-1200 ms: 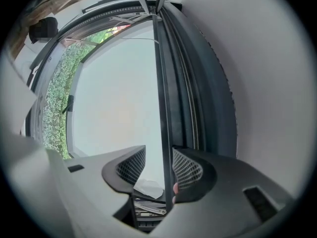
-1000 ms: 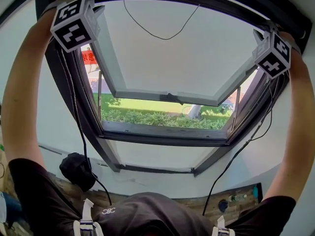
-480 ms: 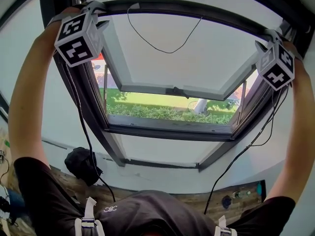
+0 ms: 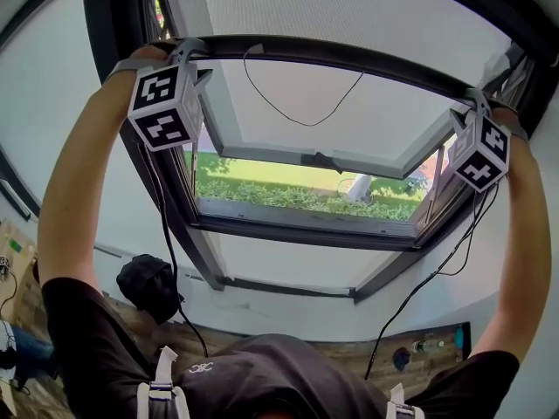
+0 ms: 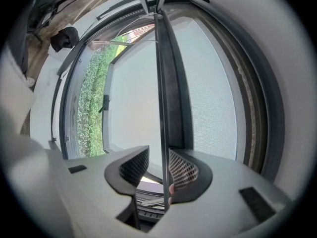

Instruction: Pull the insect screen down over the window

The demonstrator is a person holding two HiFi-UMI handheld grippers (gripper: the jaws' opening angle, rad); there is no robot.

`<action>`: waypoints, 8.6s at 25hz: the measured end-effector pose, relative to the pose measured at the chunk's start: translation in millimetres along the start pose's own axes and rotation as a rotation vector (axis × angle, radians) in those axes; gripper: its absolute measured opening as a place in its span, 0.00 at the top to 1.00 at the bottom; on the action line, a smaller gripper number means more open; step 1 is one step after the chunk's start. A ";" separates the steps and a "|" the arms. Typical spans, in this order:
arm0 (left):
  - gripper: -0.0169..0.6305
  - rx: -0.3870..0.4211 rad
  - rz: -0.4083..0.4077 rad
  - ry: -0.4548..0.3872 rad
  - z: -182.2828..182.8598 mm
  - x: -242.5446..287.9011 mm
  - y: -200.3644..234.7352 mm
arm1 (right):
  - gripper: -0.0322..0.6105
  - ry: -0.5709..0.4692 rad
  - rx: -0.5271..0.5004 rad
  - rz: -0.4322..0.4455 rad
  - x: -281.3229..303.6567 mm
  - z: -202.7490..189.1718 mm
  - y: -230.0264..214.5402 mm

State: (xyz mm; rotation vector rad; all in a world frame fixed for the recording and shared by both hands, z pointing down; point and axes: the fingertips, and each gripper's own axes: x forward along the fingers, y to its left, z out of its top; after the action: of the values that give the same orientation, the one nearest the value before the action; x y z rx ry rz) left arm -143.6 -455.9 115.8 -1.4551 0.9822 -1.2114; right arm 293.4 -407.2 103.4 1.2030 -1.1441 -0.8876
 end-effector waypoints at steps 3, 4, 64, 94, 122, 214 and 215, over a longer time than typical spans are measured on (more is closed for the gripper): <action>0.77 0.008 -0.050 0.001 0.4 5.4 -26.3 | 0.75 0.012 -0.012 0.048 4.7 -1.3 25.0; 0.78 0.011 -0.070 0.000 0.3 7.5 -36.8 | 0.76 0.013 -0.017 0.063 6.9 -1.6 35.1; 0.77 -0.028 -0.494 0.061 -9.4 59.1 -360.8 | 0.74 0.031 -0.003 0.510 51.6 -8.2 356.1; 0.79 -0.121 -0.528 0.083 -12.6 82.3 -464.5 | 0.67 0.137 0.022 0.573 68.9 -11.5 465.5; 0.77 -0.119 -0.645 0.129 -14.7 95.2 -543.1 | 0.60 0.191 0.025 0.659 76.9 -14.1 547.6; 0.95 -1.384 -0.092 -0.201 74.4 -24.2 -363.1 | 0.94 -0.495 1.483 0.217 -59.1 154.3 353.8; 0.95 -1.385 -0.100 -0.202 76.1 -24.3 -363.3 | 0.94 -0.500 1.486 0.218 -59.8 155.9 353.5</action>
State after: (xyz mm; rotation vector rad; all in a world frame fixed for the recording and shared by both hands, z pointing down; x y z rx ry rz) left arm -72.7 -343.5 463.3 -2.5991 1.7315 -0.2811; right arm 107.5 -324.3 437.1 1.9611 -2.4656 0.0053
